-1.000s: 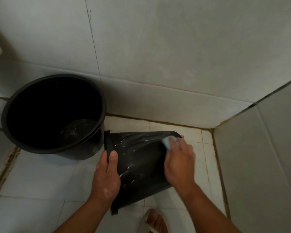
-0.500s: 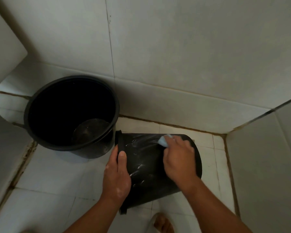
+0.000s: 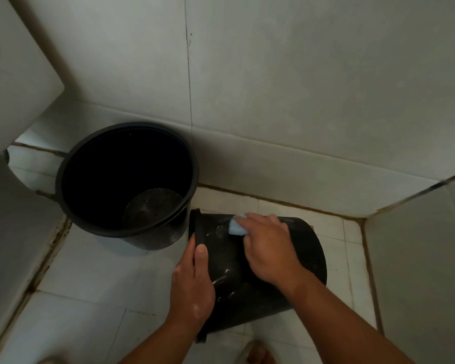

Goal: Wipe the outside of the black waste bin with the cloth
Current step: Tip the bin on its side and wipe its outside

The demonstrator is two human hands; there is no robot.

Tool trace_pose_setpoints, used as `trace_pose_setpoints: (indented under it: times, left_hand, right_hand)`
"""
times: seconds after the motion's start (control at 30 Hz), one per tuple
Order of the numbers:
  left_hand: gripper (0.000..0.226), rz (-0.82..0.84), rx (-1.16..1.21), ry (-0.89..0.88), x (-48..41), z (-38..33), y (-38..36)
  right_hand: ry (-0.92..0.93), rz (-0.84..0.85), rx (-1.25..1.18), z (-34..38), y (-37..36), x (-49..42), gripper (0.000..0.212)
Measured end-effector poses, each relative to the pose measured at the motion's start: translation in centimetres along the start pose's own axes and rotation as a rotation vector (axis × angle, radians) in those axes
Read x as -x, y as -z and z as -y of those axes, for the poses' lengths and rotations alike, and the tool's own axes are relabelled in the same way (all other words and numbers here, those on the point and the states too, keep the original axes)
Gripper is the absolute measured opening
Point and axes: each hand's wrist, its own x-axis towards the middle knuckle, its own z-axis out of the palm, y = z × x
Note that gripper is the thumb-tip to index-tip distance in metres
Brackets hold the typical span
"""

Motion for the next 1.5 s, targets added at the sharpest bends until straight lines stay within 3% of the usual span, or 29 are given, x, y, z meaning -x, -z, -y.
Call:
trace_pose_setpoints:
  times: [0.23, 0.4, 0.6, 0.73, 0.83, 0.97, 1.07, 1.17, 1.27, 1.37, 1.43, 1.5]
  left_hand:
    - [0.042, -0.013, 0.072, 0.022, -0.5, 0.3, 0.0]
    - [0.058, 0.013, 0.072, 0.043, -0.5, 0.1, 0.0]
    - [0.046, -0.004, 0.083, 0.049, -0.4, 0.1, 0.1]
    - [0.054, 0.020, 0.085, 0.066, -0.9, -0.1, 0.1]
    - [0.049, 0.015, 0.100, 0.082, -1.3, -0.3, 0.1]
    - [0.049, 0.037, 0.075, 0.052, -1.5, -0.7, 0.0]
    - [0.050, 0.023, 0.051, 0.056, -1.2, -0.4, -0.2]
    - [0.050, 0.001, 0.043, 0.053, -1.0, -0.7, -0.1]
    - [0.048, -0.033, 0.031, 0.059, -1.6, -0.7, -0.2]
    - [0.048, -0.039, 0.044, 0.056, -1.7, -0.9, -0.2]
    - [0.044, -0.033, 0.054, 0.031, -1.6, -1.1, -0.1]
    - [0.044, -0.012, 0.045, 0.020, -1.8, -1.1, 0.0]
  right_hand:
    - [0.350, 0.122, -0.058, 2.0, -0.2, 0.1, 0.047]
    - [0.523, 0.198, 0.027, -0.3, 0.2, 2.7, 0.050]
    - [0.230, 0.094, 0.041, 1.1, -0.2, -2.0, 0.046]
    - [0.310, 0.096, -0.027, 2.8, -0.6, 2.1, 0.053]
    - [0.324, 0.028, 0.031, 0.2, -1.4, 4.6, 0.053]
    - [-0.224, -0.166, 0.057, -7.9, -0.9, 4.4, 0.049]
    - [-0.446, -0.253, 0.022, -9.8, -0.5, 4.4, 0.047]
    - [-0.356, -0.229, -0.007, -4.9, -1.7, 4.5, 0.054]
    - [-0.001, -0.133, -0.022, 1.5, -3.5, 6.0, 0.056]
    - [0.247, -0.074, 0.028, 1.5, -3.3, 7.1, 0.052]
    - [0.126, -0.136, 0.040, -2.3, -2.7, 6.7, 0.052]
    - [-0.142, -0.188, 0.034, -6.6, -1.6, 6.1, 0.055]
